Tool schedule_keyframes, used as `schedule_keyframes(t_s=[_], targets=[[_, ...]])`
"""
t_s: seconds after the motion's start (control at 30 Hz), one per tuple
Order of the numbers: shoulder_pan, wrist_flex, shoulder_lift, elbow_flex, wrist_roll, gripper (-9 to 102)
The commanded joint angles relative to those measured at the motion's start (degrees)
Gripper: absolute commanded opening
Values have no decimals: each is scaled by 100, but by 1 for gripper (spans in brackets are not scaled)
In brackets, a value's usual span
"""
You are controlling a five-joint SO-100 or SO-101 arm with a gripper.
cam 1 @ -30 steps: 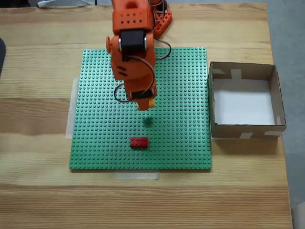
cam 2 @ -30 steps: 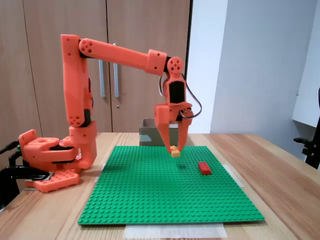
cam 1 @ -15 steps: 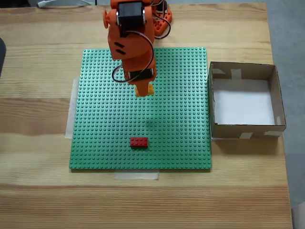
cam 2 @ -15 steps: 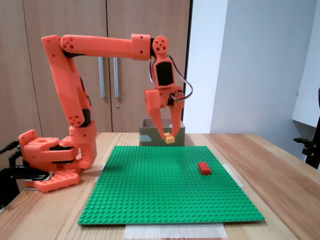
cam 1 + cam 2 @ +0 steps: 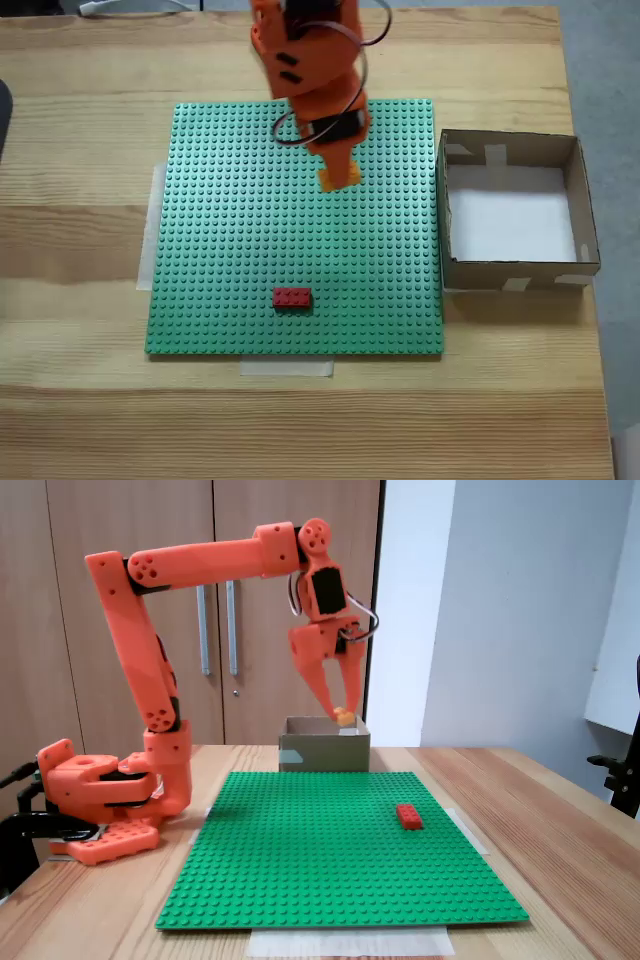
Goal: Pick the yellow lego block and put it in the box.
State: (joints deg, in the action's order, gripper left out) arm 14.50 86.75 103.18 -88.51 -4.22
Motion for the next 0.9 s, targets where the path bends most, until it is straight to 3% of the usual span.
schedule_keyframes(t_s=[0.0,0.87], targets=[[281,35,237,422,114,-1],[2268,-1107,193,809,158,-1]])
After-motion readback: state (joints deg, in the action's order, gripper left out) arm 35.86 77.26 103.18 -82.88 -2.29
